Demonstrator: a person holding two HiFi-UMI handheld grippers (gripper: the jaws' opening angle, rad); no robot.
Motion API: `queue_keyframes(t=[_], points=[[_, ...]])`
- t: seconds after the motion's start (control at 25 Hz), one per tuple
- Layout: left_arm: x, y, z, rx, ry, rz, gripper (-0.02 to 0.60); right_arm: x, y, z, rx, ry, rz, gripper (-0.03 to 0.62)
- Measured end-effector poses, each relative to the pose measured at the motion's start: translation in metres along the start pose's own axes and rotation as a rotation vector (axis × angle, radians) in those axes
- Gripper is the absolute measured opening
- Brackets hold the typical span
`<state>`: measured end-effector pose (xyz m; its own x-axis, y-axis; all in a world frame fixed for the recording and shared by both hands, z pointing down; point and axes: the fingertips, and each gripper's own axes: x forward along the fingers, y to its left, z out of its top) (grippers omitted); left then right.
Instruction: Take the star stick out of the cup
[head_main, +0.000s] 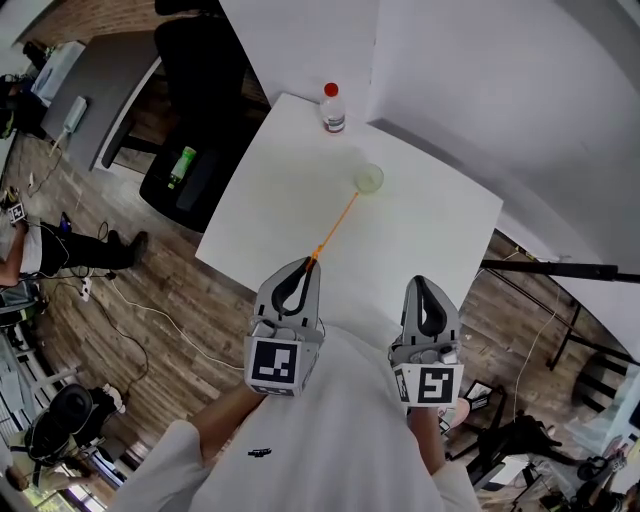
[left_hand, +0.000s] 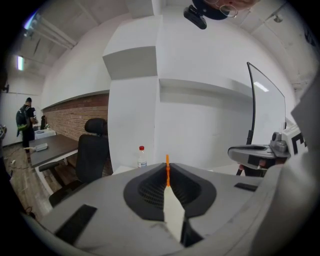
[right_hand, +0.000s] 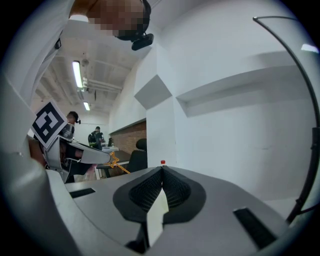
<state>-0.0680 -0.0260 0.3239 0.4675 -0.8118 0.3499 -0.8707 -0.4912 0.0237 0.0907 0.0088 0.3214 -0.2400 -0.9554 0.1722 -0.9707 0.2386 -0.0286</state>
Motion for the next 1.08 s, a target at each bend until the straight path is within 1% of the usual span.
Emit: queue_keyframes(t=[0.16,0.4,0.76,1.08], points=[[-0.006,-0.001,-0.005,-0.004,0.002,0.003,0.025,-0.005,0.002,-0.006,-0.019,0.025,0.003,-0.003],[-0.009,-0.004,-0.003,0.002,-0.017,-0.003,0.025,-0.009,0.003,-0.006,-0.017,0.024,0.005,-0.003],[-0.012,-0.008,-0.01,0.001,0.01,-0.011,0.025,-0.013,0.006,-0.009,-0.01,0.027,0.006,-0.003],[-0.014,-0.016,-0.01,0.012,0.01,-0.025,0.023,-0.02,0.005,-0.007,-0.005,0.023,0.003,-0.003]])
